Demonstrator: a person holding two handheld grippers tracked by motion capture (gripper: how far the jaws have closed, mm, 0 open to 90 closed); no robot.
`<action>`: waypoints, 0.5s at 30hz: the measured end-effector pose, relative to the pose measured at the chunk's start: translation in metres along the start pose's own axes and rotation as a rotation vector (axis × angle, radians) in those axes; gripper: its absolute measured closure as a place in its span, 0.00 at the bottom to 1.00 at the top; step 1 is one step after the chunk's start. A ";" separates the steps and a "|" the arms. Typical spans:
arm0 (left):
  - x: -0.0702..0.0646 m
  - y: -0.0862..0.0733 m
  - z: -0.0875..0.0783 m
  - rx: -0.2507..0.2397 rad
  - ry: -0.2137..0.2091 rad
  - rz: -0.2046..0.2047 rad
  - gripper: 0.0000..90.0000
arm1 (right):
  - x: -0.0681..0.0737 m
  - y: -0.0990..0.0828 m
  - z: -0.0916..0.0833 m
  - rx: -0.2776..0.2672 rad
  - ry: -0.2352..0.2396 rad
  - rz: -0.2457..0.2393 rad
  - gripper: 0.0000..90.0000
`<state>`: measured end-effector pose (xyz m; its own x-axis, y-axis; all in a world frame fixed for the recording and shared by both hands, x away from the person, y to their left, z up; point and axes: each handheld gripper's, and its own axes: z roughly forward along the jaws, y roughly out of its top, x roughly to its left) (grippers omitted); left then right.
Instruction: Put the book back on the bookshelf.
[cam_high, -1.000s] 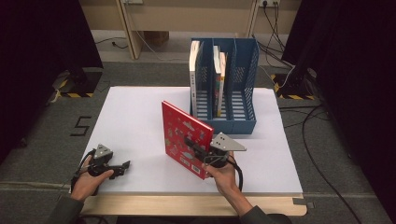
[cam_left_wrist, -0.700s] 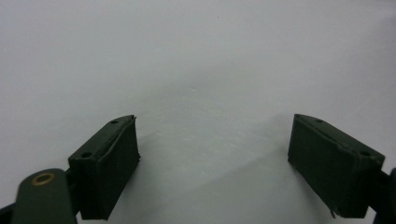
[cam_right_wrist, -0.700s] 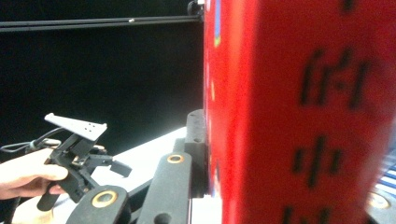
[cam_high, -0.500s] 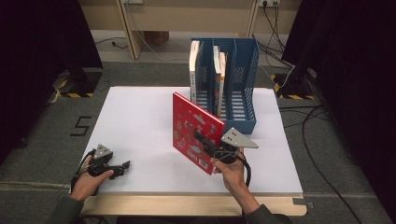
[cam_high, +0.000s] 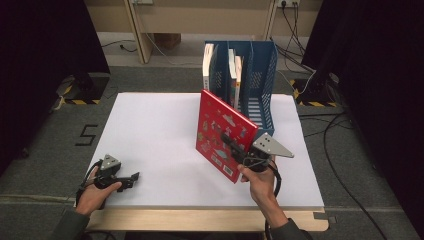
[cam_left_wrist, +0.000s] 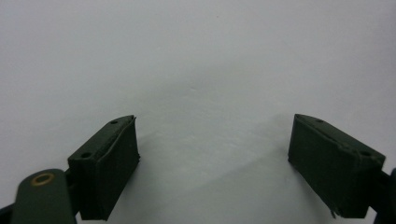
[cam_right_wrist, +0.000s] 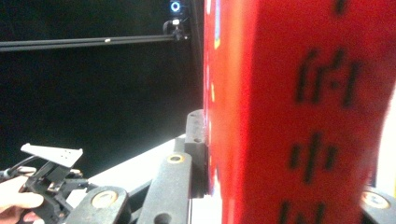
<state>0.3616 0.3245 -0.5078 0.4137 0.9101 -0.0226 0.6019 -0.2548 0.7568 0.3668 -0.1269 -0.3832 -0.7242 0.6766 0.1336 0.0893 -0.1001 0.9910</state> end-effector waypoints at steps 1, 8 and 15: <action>0.000 0.000 0.000 0.000 0.000 0.000 0.17 | -0.001 0.002 -0.002 -0.002 -0.008 0.002 0.88; 0.000 0.000 0.000 0.000 -0.002 0.001 0.16 | -0.007 0.014 -0.013 -0.018 -0.040 0.003 0.88; 0.000 0.000 0.000 -0.002 -0.002 0.000 0.16 | -0.013 0.024 -0.025 -0.035 -0.076 -0.005 0.88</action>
<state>0.3617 0.3249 -0.5079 0.4151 0.9095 -0.0241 0.6008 -0.2541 0.7579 0.3612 -0.1564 -0.3620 -0.6703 0.7306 0.1300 0.0607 -0.1206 0.9908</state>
